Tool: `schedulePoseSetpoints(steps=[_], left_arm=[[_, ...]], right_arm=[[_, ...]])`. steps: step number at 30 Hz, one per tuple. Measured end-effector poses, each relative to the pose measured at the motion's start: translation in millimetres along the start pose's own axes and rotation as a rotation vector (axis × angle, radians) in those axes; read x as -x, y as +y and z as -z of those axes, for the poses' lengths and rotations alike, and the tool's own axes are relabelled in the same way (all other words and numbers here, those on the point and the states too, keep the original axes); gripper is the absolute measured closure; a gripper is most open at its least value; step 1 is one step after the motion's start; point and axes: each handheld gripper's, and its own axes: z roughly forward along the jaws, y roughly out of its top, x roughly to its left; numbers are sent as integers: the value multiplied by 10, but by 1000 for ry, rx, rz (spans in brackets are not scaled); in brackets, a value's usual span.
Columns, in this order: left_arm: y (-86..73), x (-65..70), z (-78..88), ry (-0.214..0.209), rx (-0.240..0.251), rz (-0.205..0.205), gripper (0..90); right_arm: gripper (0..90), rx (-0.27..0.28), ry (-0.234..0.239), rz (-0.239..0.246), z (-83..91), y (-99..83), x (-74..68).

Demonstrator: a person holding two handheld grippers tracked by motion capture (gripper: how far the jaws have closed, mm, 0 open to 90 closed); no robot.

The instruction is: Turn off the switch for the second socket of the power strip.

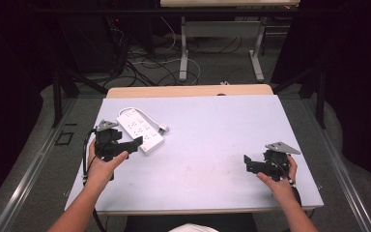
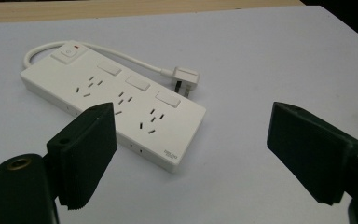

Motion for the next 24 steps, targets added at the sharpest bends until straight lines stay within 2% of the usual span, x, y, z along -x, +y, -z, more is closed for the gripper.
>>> schedulePoseSetpoints(steps=[3, 5, 15, 24], left_arm=[[35, 19, -9, -7, 4, 12, 160], [80, 31, -11, -4, -6, -9, 163], [235, 97, -58, -10, -12, -20, 184], [356, 159, -130, -10, -6, -3, 210]], right_arm=[[0, -5, 7, -11, 6, -1, 9], [0, -2, 7, -7, 6, -1, 20], [0, -8, 10, -4, 3, -3, 22], [0, -6, 14, -6, -3, -4, 25]])
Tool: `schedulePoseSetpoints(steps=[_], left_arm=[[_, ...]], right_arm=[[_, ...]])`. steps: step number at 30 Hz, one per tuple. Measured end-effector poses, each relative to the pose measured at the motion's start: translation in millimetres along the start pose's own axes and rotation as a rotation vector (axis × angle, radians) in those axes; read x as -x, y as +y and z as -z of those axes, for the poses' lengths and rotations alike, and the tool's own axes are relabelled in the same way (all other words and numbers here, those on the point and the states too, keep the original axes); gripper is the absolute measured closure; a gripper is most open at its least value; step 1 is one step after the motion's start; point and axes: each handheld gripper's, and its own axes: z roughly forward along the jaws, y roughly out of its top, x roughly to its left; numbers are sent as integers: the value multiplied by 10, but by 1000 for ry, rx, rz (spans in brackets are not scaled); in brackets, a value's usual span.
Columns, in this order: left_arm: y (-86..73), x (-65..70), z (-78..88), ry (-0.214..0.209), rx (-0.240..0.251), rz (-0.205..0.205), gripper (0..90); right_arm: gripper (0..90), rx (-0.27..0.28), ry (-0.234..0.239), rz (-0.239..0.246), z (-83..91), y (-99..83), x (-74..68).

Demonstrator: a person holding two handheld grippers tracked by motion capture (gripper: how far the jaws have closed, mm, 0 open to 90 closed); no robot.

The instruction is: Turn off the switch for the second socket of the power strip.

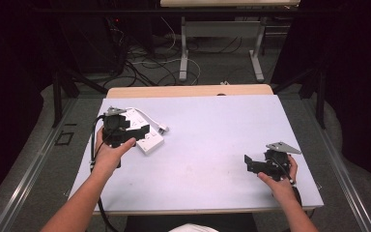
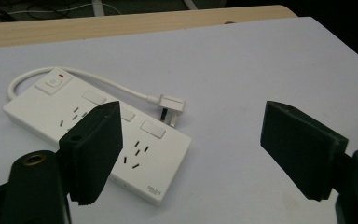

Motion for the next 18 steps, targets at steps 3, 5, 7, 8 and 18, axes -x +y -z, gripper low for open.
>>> schedulePoseSetpoints(steps=[3, 5, 7, 8, 18], left_arm=[[36, 7, -9, -3, -10, -2, 224], [61, 23, -28, 2, -2, 0, 231], [86, 32, -43, 0, -9, -3, 242], [106, 40, -61, 1, -12, -4, 246], [200, 73, -154, 6, -18, 12, 310]], right_arm=[[0, -1, 0, 0, -3, 1, 0], [0, -3, 2, -4, -5, 0, -1], [0, -4, 2, -3, -8, -1, 2], [0, -4, 1, -4, -9, -1, 3], [0, -1, 0, -7, -15, -2, 15]])
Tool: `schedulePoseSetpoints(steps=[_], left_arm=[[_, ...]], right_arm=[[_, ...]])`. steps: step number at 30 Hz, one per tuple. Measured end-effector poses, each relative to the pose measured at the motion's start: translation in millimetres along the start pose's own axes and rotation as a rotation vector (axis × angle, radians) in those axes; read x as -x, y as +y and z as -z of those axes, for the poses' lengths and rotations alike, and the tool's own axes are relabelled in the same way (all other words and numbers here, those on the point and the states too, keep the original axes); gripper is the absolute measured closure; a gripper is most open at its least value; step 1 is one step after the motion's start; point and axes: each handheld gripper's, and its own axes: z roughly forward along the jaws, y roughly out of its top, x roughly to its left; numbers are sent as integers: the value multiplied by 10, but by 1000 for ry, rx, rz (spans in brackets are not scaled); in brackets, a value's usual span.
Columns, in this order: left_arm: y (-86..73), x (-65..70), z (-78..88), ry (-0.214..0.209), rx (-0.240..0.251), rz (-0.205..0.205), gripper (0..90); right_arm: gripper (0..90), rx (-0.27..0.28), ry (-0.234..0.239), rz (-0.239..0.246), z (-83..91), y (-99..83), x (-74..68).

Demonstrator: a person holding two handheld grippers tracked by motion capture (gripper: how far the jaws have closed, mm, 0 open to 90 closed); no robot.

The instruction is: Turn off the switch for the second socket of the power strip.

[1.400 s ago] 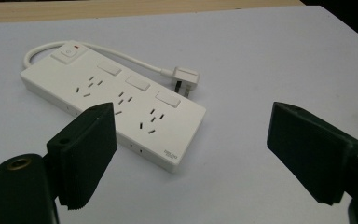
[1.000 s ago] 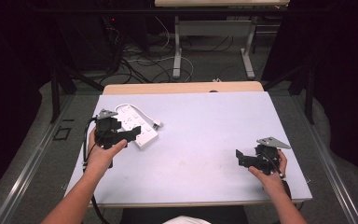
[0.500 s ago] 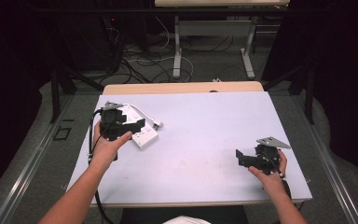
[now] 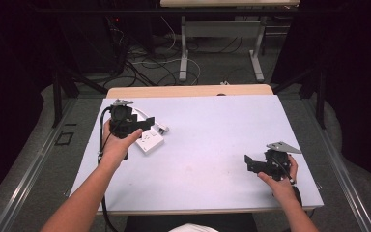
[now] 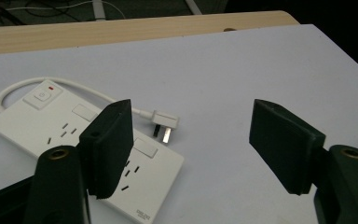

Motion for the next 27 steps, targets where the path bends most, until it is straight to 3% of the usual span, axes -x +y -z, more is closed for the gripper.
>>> schedulePoseSetpoints(steps=[2, 21, 27], left_arm=[[16, -5, -18, 9, -1, -7, 325], [148, -87, -158, 49, 8, 83, 455], [178, -100, -210, 54, -1, 88, 527]], right_arm=[[0, -4, 5, -1, 0, 0, 3], [0, -6, 0, -12, -14, -5, 2], [0, -7, 0, -11, -20, -6, 4]])
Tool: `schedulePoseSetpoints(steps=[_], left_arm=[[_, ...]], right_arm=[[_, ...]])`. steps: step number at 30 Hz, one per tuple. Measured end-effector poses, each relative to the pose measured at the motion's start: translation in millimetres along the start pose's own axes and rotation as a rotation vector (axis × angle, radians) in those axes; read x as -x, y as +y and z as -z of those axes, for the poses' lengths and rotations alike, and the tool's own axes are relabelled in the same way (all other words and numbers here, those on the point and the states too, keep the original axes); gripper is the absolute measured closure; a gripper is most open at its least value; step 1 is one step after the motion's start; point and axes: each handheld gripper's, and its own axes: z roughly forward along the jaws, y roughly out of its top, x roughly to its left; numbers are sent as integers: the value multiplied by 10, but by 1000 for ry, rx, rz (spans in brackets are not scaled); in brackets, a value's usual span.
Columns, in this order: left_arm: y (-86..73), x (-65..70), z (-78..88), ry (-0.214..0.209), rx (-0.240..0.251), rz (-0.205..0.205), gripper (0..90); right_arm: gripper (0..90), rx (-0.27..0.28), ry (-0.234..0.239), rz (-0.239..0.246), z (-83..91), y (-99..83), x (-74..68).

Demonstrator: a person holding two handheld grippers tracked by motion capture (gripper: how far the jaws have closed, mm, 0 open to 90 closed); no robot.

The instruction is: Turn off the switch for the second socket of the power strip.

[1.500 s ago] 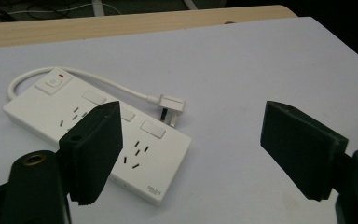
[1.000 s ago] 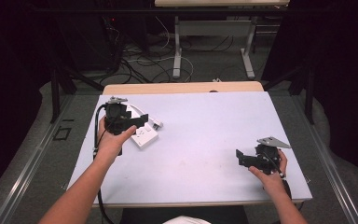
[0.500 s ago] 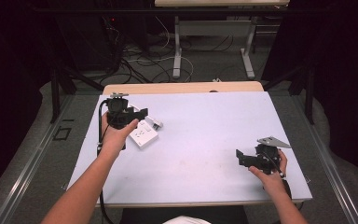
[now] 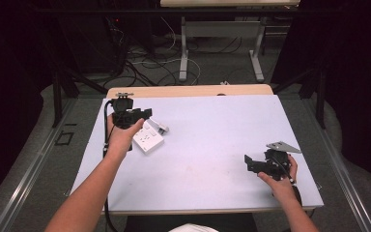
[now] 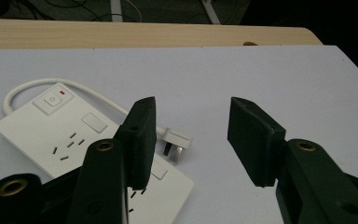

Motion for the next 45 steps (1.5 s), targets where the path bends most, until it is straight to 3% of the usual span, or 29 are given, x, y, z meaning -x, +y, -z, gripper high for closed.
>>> schedulePoseSetpoints(steps=[5, 8, 19, 40, 44, 45], left_arm=[[23, -8, -61, 5, -5, -4, 540], [38, -11, -106, 2, -33, -13, 545], [64, -34, -284, 40, -73, -16, 539], [77, -199, -574, 72, -135, 59, 608], [82, -247, -604, 71, -170, 68, 617], [72, -248, -623, 81, -157, 74, 617]], right_arm=[[0, -1, 2, 6, -6, -3, 8], [0, -2, 4, 8, -7, -4, 10], [0, -14, 12, 5, -14, -5, 11], [0, -20, 19, 12, -42, -14, 18], [0, -22, 18, 16, -48, -17, 21], [0, -22, 18, 16, -48, -17, 21]])
